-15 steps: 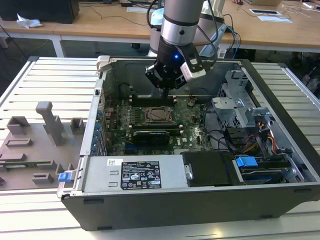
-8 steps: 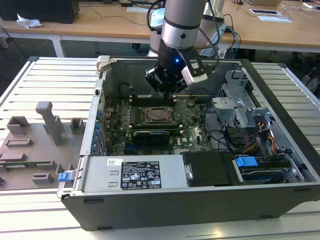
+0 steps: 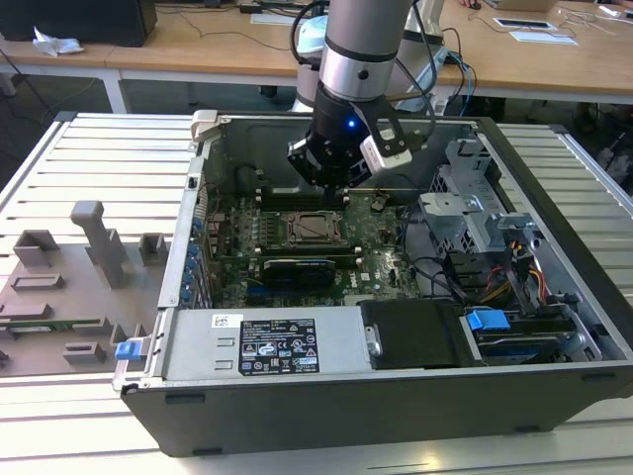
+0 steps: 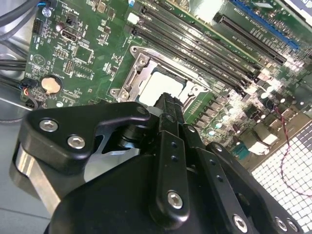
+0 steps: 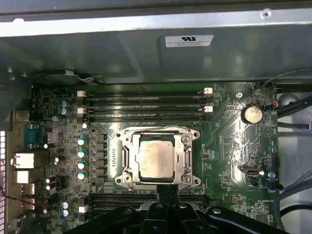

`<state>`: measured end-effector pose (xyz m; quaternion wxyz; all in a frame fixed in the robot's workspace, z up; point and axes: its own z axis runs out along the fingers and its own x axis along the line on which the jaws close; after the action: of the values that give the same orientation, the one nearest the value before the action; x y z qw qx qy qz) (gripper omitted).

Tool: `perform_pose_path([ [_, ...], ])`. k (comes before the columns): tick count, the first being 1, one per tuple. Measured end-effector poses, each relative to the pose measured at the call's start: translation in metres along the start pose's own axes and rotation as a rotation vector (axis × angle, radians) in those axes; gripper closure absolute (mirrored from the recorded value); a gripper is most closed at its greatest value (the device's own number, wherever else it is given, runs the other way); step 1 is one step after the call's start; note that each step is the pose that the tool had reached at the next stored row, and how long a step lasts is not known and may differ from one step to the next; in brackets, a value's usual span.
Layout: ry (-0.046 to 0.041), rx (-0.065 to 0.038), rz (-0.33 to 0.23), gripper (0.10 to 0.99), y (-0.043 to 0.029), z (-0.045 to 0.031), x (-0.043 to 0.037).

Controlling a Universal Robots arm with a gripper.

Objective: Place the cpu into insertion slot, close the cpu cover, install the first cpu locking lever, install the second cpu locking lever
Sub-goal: 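Install the second cpu locking lever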

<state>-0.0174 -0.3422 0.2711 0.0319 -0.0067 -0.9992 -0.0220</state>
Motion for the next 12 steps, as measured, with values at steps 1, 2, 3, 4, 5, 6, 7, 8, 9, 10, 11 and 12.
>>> perform_pose_path([
  [1,0.0000,0.000,0.000,0.980,-0.0006,0.0000,0.0000],
  [2,0.0000,0.000,0.000,0.980,-0.0014,0.0000,0.0000],
  [3,-0.0001,0.000,0.000,0.980,-0.0023,-0.0001,0.0000],
  [4,0.0000,0.000,0.000,0.980,-0.0029,-0.0001,0.0000],
  [5,0.0000,0.000,0.000,0.980,-0.0034,-0.0001,-0.0001],
  [6,0.0000,0.000,0.000,0.980,-0.0040,-0.0002,-0.0001],
  [7,0.0000,0.000,0.000,0.980,-0.0048,-0.0002,0.0000],
  [8,0.0000,0.000,0.000,0.980,-0.0054,-0.0002,-0.0001],
  [9,0.0000,0.000,0.000,0.980,-0.0060,-0.0002,-0.0001],
  [10,0.0000,0.000,0.000,0.980,-0.0065,-0.0002,-0.0001],
  [11,0.0000,0.000,0.000,0.980,-0.0070,-0.0003,-0.0001],
  [12,-0.0001,0.000,0.000,0.980,-0.0077,-0.0003,-0.0001],
])
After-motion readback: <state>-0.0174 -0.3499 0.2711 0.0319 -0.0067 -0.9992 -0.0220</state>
